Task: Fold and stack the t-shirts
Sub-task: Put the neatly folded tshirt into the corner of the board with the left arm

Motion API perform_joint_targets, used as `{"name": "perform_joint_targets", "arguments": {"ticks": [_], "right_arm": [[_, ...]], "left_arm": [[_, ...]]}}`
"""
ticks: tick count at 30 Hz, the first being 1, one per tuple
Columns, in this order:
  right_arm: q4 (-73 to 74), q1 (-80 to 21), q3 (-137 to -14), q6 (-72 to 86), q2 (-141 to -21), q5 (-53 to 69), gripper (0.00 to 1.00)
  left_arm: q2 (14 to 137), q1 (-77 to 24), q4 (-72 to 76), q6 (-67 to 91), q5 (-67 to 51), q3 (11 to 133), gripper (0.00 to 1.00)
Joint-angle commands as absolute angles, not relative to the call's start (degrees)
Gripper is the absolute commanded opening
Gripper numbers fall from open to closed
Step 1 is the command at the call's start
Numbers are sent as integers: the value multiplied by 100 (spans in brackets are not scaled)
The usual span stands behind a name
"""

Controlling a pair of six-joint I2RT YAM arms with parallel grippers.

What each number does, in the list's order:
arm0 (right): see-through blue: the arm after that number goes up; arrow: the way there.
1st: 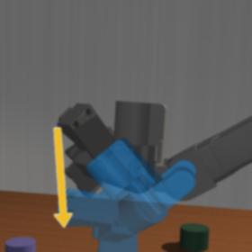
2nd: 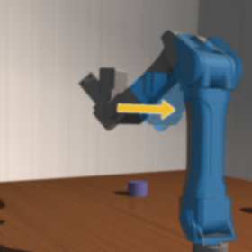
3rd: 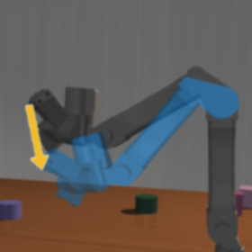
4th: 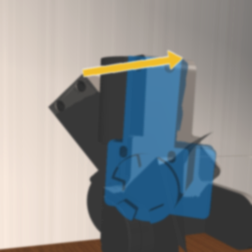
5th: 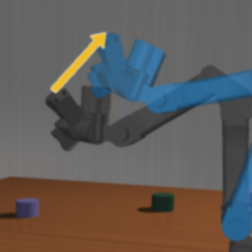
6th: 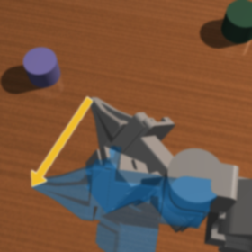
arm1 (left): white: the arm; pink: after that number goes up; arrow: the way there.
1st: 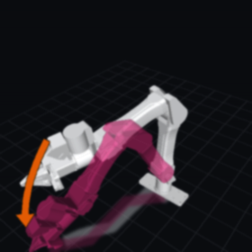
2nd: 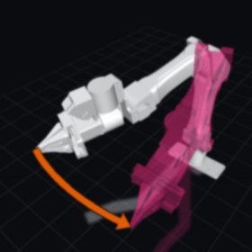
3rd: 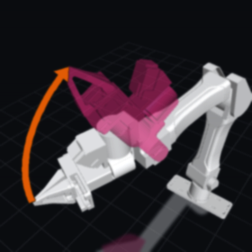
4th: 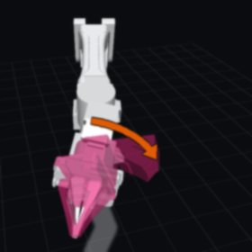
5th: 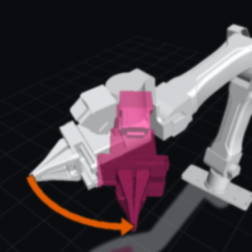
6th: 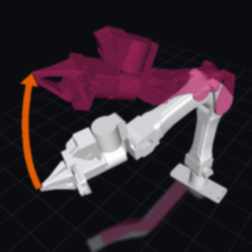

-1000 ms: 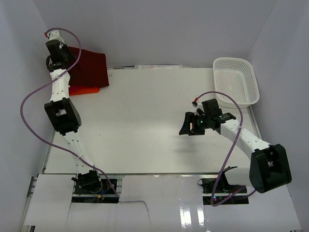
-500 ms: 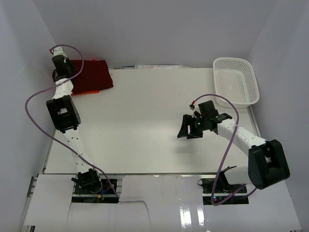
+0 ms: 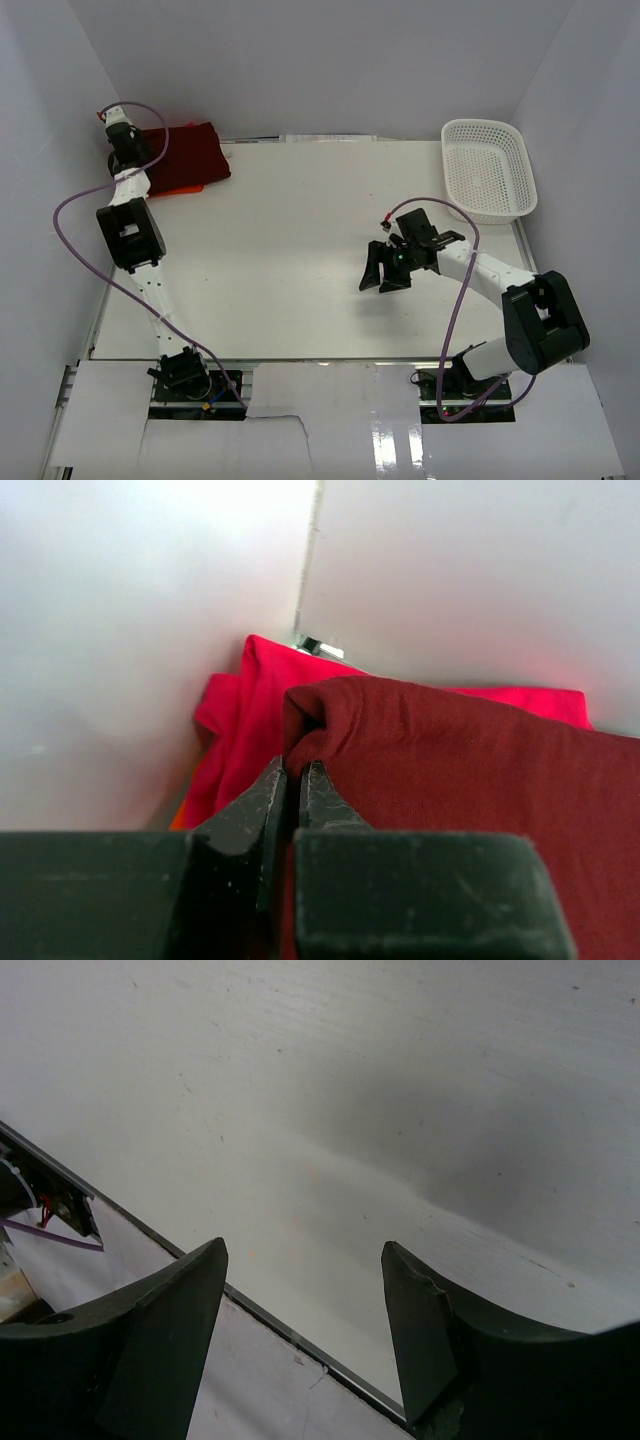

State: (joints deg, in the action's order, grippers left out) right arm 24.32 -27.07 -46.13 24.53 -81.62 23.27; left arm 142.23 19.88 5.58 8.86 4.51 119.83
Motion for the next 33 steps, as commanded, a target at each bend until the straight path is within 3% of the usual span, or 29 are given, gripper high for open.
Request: {"name": "perform_joint_targets", "arguments": {"ticks": [1, 9, 16, 17, 19, 24, 33], "right_arm": [[2434, -2838, -4913, 2566, -8253, 2277, 70], [2382, -2997, -5027, 2672, -8437, 2250, 70], [2347, -3059, -5062, 2698, -8534, 2241, 70], [2338, -3067, -5045, 2698, -8534, 2250, 70], [2329, -3067, -5036, 2698, -8517, 2250, 70], [2312, -3085, -4992, 2716, -8499, 2259, 70], [2285, -3111, -4870, 2698, -8359, 2241, 70]], "left_arm": [[14141, 2267, 800, 984, 581, 12357, 0], [14502, 2355, 791, 984, 317, 13017, 0], [14713, 2382, 809, 1169, 9, 12938, 22], [14765, 2382, 809, 1230, -130, 12946, 31], [14774, 2382, 817, 1292, -377, 12955, 35], [14722, 2382, 861, 1468, -571, 12999, 61], [14353, 2373, 984, 1556, -966, 12982, 64]]}}
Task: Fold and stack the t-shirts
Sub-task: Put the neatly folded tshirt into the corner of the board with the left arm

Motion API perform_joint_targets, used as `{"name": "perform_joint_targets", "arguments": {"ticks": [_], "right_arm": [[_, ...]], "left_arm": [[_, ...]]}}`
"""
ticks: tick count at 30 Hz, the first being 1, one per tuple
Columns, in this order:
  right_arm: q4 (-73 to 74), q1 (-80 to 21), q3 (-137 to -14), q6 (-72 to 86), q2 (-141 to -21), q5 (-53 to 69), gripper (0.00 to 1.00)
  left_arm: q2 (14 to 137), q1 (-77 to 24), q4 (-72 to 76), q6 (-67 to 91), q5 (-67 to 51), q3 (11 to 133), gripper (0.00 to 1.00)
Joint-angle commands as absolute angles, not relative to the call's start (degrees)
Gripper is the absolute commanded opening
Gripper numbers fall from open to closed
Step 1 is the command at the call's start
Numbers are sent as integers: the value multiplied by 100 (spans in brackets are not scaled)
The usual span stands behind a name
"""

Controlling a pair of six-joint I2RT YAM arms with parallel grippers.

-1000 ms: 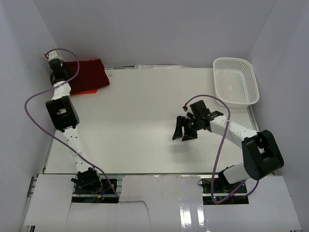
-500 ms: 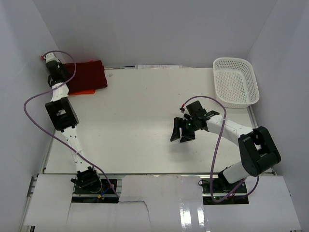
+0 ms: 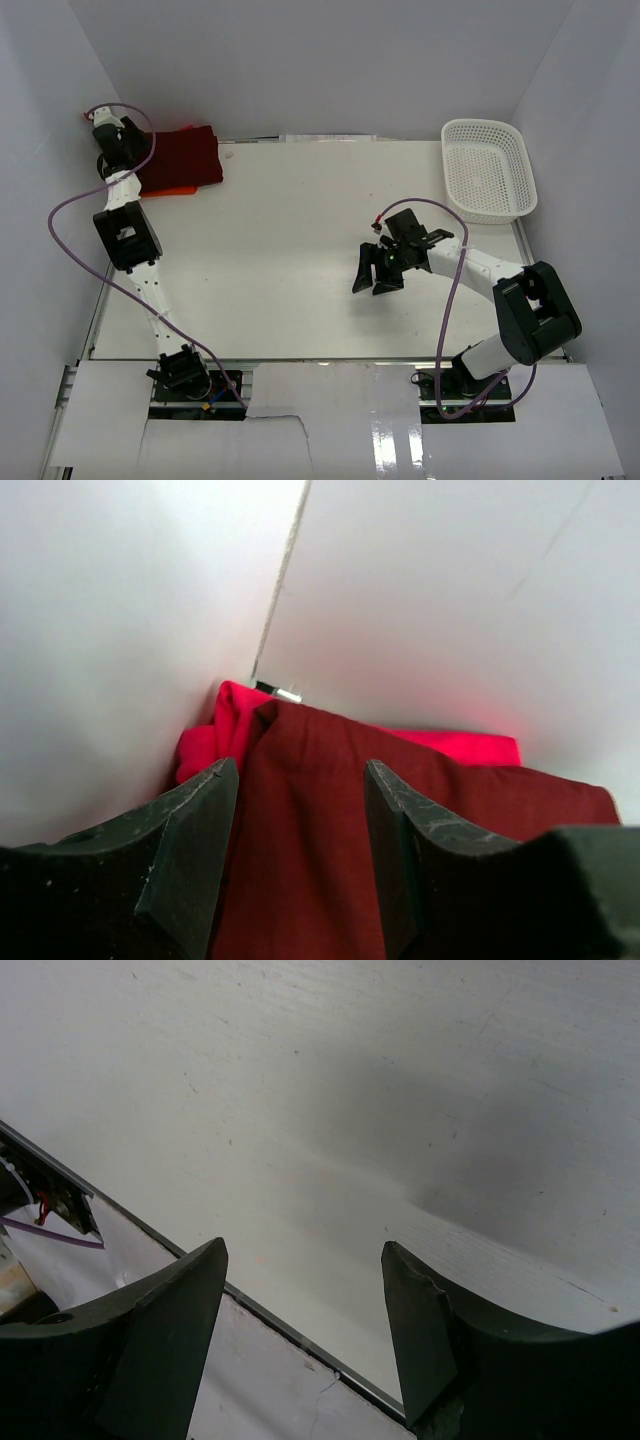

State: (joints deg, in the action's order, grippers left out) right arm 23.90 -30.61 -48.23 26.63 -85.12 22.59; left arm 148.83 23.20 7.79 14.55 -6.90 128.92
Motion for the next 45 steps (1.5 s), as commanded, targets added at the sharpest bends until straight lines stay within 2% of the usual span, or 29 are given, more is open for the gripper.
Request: {"name": "perform_joint_targets", "arguments": {"ticks": [1, 10, 12, 20, 24, 26, 30, 31, 35, 41, 45], "right_arm": [[2268, -3120, -4852, 2698, -8341, 2241, 70], [2285, -3138, -4693, 2672, -7981, 2180, 70], [2276, -3147, -4693, 2672, -7893, 2171, 70], [2311, -3208, -4764, 2610, -7550, 2066, 70], [2434, -3199, -4860, 2514, -7278, 2004, 70], [2539, -3199, -4904, 2461, -7129, 1943, 70], [2645, -3199, -4887, 2356, -6900, 1890, 70], [2654, -3199, -4869, 2329, -6847, 1855, 70], [2663, -3190, -4764, 2303, -6540, 1837, 70], [2681, -3190, -4702, 2294, -6091, 1653, 70], [2768, -3190, -4702, 2294, -5898, 1573, 71]], "left_arm": [[14205, 2364, 1045, 1573, -1019, 12903, 64], [13378, 2084, 1248, 1371, -1301, 12183, 64], [13053, 2004, 1248, 1318, -1292, 11954, 60], [11428, 1530, 1161, 1319, -1003, 9917, 57], [10031, 1135, 705, 871, 94, 8616, 66], [9310, 1125, 423, 1001, 289, 8037, 69], [8334, 1116, -350, 1239, 10, 7244, 89], [8167, 1125, -447, 1309, -130, 7112, 97], [7403, 1116, -1245, 1669, -212, 6488, 98], [6058, 1107, -1485, 1634, -228, 5460, 98], [5258, 1116, -1775, 1643, -395, 5186, 98]]}}
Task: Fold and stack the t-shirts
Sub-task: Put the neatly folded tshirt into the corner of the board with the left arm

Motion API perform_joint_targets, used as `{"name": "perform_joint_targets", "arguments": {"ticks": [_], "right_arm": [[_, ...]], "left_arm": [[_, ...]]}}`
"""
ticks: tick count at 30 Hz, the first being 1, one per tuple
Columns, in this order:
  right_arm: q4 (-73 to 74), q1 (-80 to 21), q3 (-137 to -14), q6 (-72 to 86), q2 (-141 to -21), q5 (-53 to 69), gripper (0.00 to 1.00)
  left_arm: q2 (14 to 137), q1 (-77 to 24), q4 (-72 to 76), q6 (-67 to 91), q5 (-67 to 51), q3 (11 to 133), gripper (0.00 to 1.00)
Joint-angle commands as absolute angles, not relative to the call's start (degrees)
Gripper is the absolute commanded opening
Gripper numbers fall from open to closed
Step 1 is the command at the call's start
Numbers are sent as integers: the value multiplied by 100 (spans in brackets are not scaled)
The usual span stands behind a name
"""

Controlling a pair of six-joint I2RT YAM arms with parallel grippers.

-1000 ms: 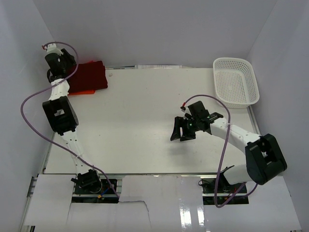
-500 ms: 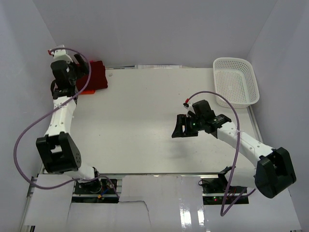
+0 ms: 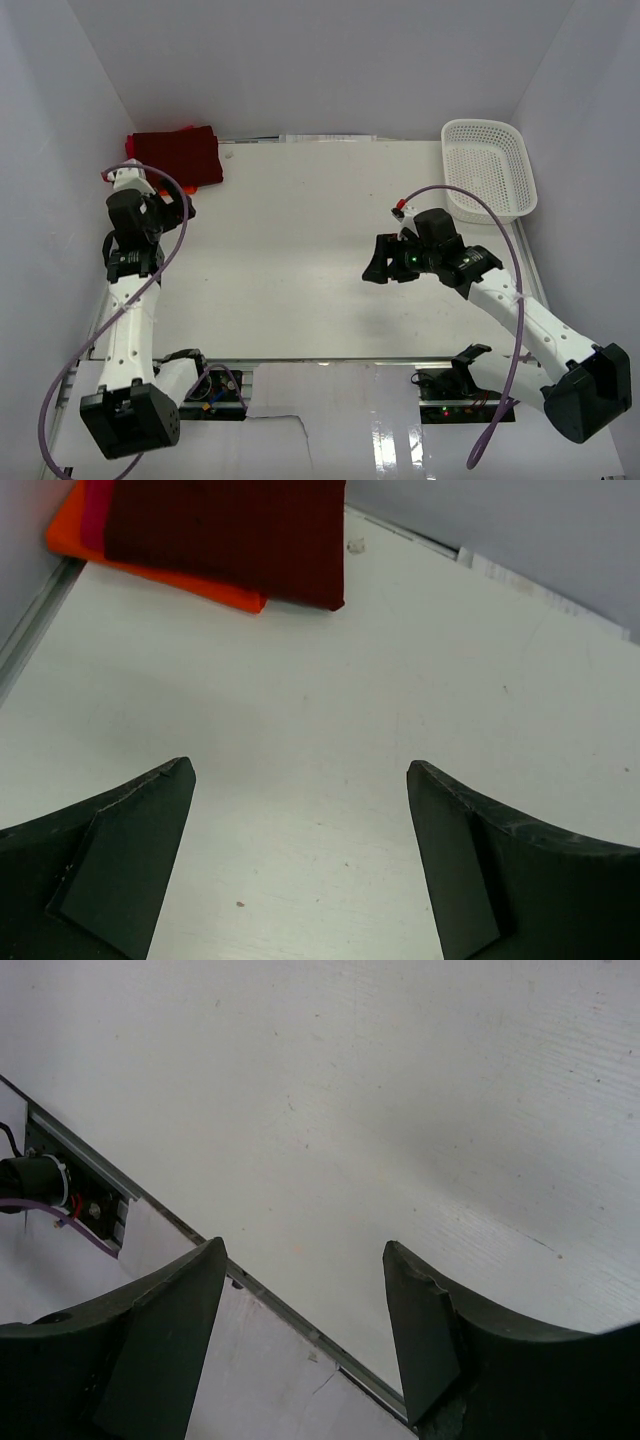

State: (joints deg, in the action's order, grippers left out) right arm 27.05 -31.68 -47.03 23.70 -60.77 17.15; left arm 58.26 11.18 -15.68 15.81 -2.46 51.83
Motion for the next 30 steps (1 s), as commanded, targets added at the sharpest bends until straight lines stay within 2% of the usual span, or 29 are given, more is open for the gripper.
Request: {"name": "perform_joint_targets", "arguments": {"ticks": [1, 8, 14, 30], "right_arm": [[2795, -3190, -4702, 2285, -5845, 1547, 71], [2918, -3190, -4588, 2285, -5555, 1450, 71], [2813, -3199, -4386, 2347, -5230, 1222, 71], [2830, -3190, -4438, 2391, -5080, 1336, 71]], "left_arm": [[5186, 1108, -1836, 1635, -448, 5194, 98], [4422, 1107, -2214, 1793, -904, 5177, 98], [4000, 1081, -2583, 1758, -800, 5194, 98], [3762, 984, -2927, 1740, -703, 5150, 98]]}}
